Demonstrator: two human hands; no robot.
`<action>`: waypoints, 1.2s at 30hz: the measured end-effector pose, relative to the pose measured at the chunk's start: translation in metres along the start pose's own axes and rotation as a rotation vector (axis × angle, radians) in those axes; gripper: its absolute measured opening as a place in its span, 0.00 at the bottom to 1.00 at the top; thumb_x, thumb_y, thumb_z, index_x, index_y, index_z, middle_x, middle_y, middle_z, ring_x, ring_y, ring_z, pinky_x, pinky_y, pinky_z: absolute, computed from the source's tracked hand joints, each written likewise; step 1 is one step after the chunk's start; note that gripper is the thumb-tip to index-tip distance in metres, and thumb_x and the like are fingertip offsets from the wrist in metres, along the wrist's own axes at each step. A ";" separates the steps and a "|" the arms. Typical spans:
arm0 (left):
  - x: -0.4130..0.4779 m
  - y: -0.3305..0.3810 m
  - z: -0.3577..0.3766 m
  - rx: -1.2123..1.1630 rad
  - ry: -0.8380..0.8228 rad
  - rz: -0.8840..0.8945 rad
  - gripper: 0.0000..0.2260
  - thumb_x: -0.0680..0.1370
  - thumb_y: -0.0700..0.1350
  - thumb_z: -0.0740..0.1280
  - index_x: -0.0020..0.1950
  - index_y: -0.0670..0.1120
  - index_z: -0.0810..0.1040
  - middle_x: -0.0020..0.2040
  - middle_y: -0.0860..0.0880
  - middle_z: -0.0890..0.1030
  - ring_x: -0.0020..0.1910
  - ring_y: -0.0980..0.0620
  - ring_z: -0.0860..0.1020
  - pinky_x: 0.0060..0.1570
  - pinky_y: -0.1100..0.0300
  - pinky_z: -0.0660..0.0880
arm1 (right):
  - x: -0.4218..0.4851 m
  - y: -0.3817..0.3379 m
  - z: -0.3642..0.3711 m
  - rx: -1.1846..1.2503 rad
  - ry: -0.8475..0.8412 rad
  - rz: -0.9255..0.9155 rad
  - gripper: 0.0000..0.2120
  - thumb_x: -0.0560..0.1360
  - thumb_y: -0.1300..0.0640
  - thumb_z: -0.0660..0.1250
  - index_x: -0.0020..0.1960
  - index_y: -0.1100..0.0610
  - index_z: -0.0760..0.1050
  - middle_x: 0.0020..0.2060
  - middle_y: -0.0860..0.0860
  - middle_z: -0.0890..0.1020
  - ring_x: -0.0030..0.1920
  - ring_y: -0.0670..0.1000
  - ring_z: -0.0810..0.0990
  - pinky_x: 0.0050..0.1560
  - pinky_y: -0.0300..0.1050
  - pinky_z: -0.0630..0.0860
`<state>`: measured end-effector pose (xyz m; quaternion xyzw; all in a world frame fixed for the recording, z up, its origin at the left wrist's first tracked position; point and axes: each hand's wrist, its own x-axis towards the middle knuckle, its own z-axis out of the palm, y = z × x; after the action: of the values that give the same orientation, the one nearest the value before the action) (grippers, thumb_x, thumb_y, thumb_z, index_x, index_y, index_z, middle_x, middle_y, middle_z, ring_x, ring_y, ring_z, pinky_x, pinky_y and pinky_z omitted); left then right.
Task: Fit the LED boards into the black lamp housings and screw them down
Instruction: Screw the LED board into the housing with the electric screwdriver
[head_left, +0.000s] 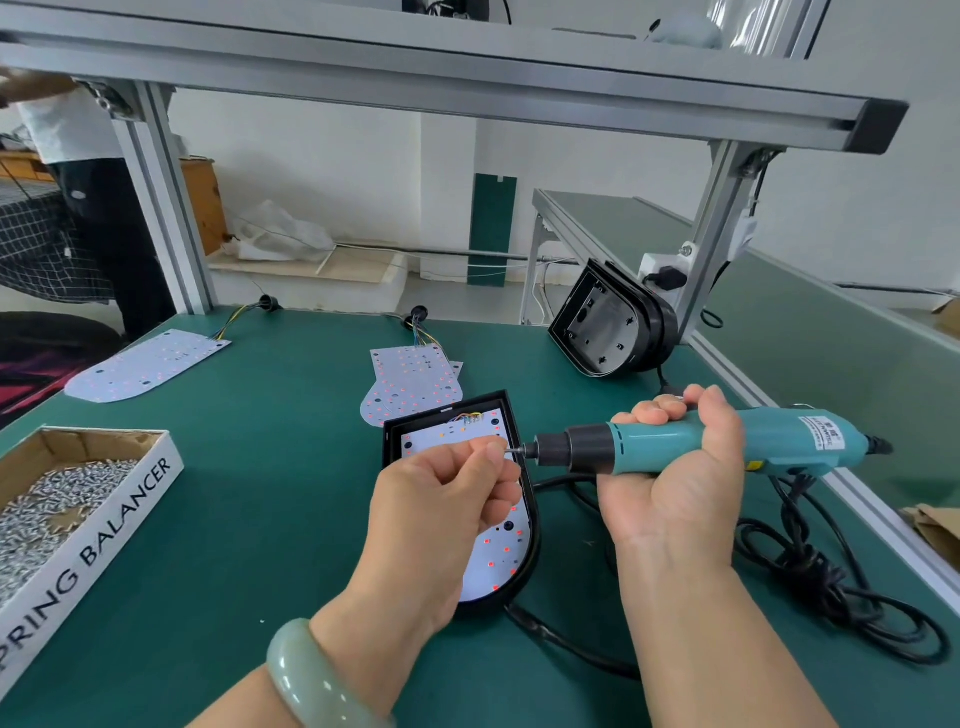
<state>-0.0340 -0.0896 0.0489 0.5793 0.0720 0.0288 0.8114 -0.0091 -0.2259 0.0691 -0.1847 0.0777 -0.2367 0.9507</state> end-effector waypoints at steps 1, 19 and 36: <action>0.002 0.000 -0.002 0.020 -0.010 0.004 0.10 0.76 0.41 0.69 0.35 0.43 0.84 0.33 0.48 0.83 0.30 0.55 0.79 0.31 0.67 0.76 | 0.000 0.000 0.000 0.000 0.000 0.001 0.05 0.76 0.56 0.66 0.45 0.52 0.69 0.30 0.45 0.72 0.28 0.45 0.71 0.33 0.37 0.71; 0.052 0.007 -0.036 1.033 -0.001 -0.047 0.19 0.66 0.53 0.76 0.52 0.47 0.77 0.47 0.50 0.83 0.47 0.49 0.81 0.49 0.52 0.78 | 0.010 -0.007 -0.003 -0.127 0.022 -0.147 0.08 0.77 0.58 0.66 0.40 0.52 0.70 0.31 0.46 0.72 0.29 0.46 0.72 0.36 0.37 0.71; 0.071 0.008 -0.023 1.128 -0.134 -0.120 0.25 0.68 0.50 0.76 0.58 0.38 0.73 0.49 0.44 0.81 0.46 0.46 0.79 0.45 0.55 0.77 | 0.049 0.015 0.020 -0.582 -0.077 -0.376 0.10 0.74 0.64 0.65 0.39 0.52 0.72 0.23 0.44 0.74 0.25 0.45 0.73 0.31 0.35 0.73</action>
<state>0.0332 -0.0565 0.0432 0.9183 0.0571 -0.0971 0.3794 0.0444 -0.2312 0.0788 -0.4677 0.0708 -0.3686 0.8002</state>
